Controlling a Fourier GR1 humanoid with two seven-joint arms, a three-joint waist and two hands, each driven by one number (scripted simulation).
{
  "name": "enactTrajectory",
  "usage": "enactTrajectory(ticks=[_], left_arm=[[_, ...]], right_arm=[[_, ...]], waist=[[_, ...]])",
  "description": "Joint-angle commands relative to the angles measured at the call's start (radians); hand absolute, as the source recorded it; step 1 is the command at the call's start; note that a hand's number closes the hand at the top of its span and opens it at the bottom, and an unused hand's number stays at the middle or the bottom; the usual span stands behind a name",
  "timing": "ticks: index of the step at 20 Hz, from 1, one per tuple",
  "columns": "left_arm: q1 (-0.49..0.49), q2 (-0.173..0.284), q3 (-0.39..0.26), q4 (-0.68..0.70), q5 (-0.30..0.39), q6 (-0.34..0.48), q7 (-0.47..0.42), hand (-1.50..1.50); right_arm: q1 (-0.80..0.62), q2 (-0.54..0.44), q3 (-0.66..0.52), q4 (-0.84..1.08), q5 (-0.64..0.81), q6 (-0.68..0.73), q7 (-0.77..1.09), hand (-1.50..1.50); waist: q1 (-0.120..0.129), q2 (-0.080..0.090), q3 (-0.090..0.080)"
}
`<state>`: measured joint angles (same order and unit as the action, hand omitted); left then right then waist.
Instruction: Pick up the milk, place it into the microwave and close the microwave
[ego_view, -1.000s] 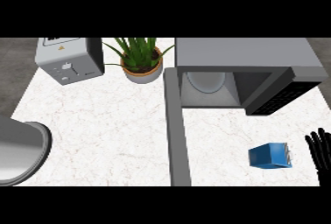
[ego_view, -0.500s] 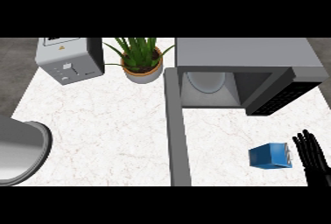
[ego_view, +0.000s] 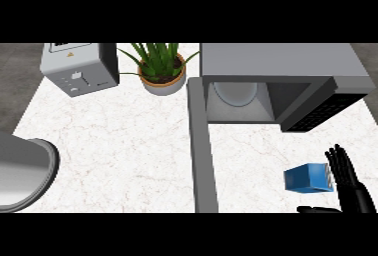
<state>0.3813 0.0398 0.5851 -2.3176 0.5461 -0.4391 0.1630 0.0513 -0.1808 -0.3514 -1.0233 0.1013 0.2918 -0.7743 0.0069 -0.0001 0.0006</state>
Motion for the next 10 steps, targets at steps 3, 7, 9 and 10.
enactTrajectory(ticks=[3, 7, 9, 10], left_arm=[[0.037, -0.03, -0.001, -0.063, 0.029, -0.033, 0.022, -1.5], [0.044, 0.024, 0.093, -0.019, 0.11, -0.048, 0.022, -1.5], [0.054, -0.029, 0.042, -0.078, 0.073, -0.044, 0.041, -1.5], [0.01, -0.037, 0.002, -0.079, 0.019, -0.004, 0.048, -1.5]], right_arm=[[-0.073, -0.042, 0.008, 0.216, 0.056, -0.04, -0.154, -1.5], [-0.117, -0.037, 0.027, 0.288, 0.053, -0.035, -0.194, 1.5], [-0.183, -0.083, 0.017, 0.353, 0.049, -0.016, -0.187, 1.5], [-0.204, -0.09, 0.013, 0.389, 0.036, 0.029, -0.244, 1.5]], waist=[[0.002, 0.0, 0.0], [0.003, -0.001, 0.0], [0.004, 0.0, 0.0], [0.004, 0.002, 0.001]])
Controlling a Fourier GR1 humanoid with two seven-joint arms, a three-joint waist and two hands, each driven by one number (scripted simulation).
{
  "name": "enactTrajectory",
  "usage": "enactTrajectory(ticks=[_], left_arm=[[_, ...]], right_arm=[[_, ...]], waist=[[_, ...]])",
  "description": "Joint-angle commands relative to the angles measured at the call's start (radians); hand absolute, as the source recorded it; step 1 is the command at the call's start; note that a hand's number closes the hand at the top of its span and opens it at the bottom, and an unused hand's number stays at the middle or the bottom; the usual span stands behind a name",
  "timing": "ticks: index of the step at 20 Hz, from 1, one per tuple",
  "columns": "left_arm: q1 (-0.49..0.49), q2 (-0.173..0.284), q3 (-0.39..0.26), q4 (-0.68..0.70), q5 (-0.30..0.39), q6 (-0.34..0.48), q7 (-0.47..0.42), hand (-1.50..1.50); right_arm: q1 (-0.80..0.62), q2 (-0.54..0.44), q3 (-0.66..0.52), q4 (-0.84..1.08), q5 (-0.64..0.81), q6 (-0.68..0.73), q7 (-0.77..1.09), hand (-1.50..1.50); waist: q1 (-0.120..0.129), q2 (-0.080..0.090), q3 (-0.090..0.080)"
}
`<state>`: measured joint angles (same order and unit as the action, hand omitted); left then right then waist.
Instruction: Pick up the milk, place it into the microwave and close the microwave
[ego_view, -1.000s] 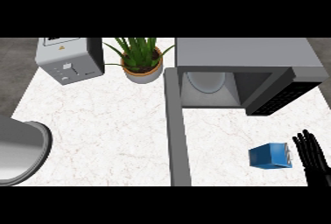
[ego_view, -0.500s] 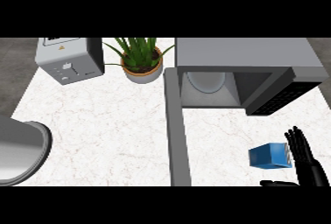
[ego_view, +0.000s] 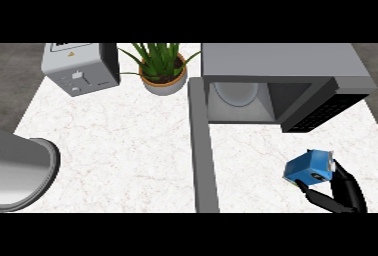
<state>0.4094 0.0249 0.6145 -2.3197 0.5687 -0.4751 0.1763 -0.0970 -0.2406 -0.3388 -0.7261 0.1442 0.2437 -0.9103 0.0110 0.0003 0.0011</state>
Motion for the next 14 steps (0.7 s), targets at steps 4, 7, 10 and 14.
enactTrajectory(ticks=[4, 7, 10, 14], left_arm=[[0.014, -0.004, 0.026, -0.062, 0.036, -0.005, 0.007, -1.5], [0.048, 0.004, 0.051, -0.016, 0.06, -0.053, -0.016, -1.5], [-0.052, 0.01, -0.014, -0.038, 0.0, 0.032, 0.037, -1.5], [-0.016, 0.071, 0.071, -0.007, 0.114, 0.003, 0.035, -1.5]], right_arm=[[-0.1, -0.005, 0.033, 0.05, 0.044, -0.066, -0.139, 1.5], [-0.109, -0.003, 0.017, 0.108, 0.024, -0.059, -0.202, 1.5], [-0.216, 0.072, 0.021, 0.199, 0.061, -0.217, -0.205, 1.5], [-0.298, 0.046, -0.001, 0.258, 0.046, -0.221, -0.179, 1.5]], waist=[[0.005, -0.001, 0.0], [0.005, -0.001, 0.0], [0.008, 0.005, 0.002], [0.007, 0.002, 0.0]])
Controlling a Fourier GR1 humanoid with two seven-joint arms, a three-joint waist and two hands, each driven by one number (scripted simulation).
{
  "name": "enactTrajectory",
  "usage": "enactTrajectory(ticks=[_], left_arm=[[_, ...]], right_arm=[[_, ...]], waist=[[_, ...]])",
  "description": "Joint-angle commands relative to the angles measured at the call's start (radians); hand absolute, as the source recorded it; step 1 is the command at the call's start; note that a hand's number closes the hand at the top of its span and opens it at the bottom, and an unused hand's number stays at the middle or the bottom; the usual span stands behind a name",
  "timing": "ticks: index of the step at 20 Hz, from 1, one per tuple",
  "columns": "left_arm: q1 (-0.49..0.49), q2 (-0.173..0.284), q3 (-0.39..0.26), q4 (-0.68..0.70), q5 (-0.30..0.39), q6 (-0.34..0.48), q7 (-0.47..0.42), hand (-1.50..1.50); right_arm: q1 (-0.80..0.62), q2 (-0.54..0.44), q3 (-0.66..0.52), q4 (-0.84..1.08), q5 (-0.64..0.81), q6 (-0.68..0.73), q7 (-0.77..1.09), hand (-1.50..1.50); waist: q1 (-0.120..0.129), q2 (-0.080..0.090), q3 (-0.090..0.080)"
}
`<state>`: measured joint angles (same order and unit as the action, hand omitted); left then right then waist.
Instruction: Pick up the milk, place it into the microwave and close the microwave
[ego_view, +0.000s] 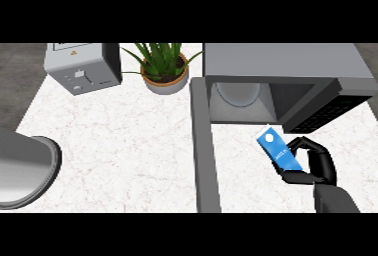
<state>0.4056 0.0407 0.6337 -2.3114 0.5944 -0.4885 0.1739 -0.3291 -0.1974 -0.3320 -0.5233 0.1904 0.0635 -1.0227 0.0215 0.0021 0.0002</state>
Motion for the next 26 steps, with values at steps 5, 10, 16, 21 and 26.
enactTrajectory(ticks=[5, 10, 16, 21, 26], left_arm=[[0.044, -0.022, 0.017, -0.05, 0.044, -0.017, 0.009, -1.5], [-0.025, -0.039, -0.047, -0.035, -0.063, 0.035, 0.013, -1.5], [0.046, 0.025, 0.109, 0.023, 0.107, -0.056, 0.0, -1.5], [-0.044, 0.062, 0.088, 0.02, 0.096, 0.025, 0.07, -1.5], [0.06, -0.038, 0.09, 0.045, 0.056, -0.108, -0.056, -1.5]], right_arm=[[-0.061, 0.04, 0.049, 0.051, 0.01, 0.066, -0.092, 1.5], [-0.039, 0.1, 0.109, -0.124, -0.02, 0.12, 0.013, 1.5], [0.078, 0.175, 0.201, -0.515, -0.018, 0.041, 0.267, 1.5], [-0.028, 0.196, 0.317, -0.478, -0.071, -0.167, 0.351, 1.5], [-0.102, 0.181, 0.248, -0.546, 0.004, -0.131, 0.481, 1.5]], waist=[[-0.005, -0.002, 0.001], [-0.021, -0.004, 0.0], [-0.023, -0.008, -0.001], [-0.013, -0.003, 0.0], [-0.01, -0.004, -0.001]])
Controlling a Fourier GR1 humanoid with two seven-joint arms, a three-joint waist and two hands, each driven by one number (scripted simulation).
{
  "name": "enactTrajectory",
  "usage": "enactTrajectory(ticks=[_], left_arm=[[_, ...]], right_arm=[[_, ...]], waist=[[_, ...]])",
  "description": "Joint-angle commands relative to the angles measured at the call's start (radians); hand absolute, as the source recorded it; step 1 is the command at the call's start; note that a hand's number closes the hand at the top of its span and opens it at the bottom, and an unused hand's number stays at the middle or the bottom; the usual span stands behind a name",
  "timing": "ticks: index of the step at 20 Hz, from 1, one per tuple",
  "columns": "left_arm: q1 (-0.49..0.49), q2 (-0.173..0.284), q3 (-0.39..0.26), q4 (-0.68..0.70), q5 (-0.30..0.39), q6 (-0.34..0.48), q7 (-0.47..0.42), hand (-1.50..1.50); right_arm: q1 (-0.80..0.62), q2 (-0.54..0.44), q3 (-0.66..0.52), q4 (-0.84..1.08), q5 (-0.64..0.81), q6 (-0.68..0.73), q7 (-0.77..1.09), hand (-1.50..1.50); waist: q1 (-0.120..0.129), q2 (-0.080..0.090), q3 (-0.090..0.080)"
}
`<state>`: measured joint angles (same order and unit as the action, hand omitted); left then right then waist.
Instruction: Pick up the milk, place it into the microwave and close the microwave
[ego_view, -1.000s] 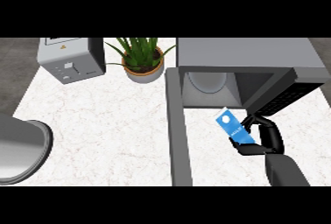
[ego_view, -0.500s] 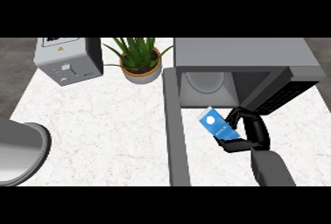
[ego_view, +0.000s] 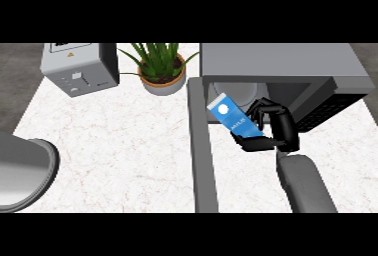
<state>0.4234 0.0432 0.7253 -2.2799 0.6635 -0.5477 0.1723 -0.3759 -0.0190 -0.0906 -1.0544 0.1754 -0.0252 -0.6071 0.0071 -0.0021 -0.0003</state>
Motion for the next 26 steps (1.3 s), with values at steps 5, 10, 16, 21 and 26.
enactTrajectory(ticks=[5, 10, 16, 21, 26], left_arm=[[-0.04, 0.027, -0.006, -0.002, 0.014, 0.027, 0.052, -1.5], [-0.022, -0.004, 0.006, 0.021, -0.007, -0.014, 0.023, -1.5], [-0.071, -0.03, -0.046, 0.019, -0.062, -0.016, 0.014, -1.5], [-0.106, -0.011, -0.059, 0.058, -0.072, -0.031, 0.008, -1.5], [-0.079, -0.021, -0.045, 0.054, -0.056, -0.052, -0.009, -1.5]], right_arm=[[-0.299, 0.007, 0.018, 0.203, 0.133, -0.196, 0.131, 1.5], [-0.456, -0.008, -0.03, 0.423, 0.171, -0.277, 0.125, 1.5], [-0.604, -0.06, -0.089, 0.665, 0.207, -0.389, 0.076, 1.5], [-0.659, -0.119, -0.139, 0.753, 0.191, -0.419, 0.033, 1.5], [-0.676, -0.161, -0.14, 0.789, 0.231, -0.587, 0.026, 1.5]], waist=[[0.016, 0.006, 0.001], [0.027, 0.009, 0.001], [0.05, 0.023, 0.002], [0.069, 0.037, 0.003], [0.1, 0.044, 0.002]])
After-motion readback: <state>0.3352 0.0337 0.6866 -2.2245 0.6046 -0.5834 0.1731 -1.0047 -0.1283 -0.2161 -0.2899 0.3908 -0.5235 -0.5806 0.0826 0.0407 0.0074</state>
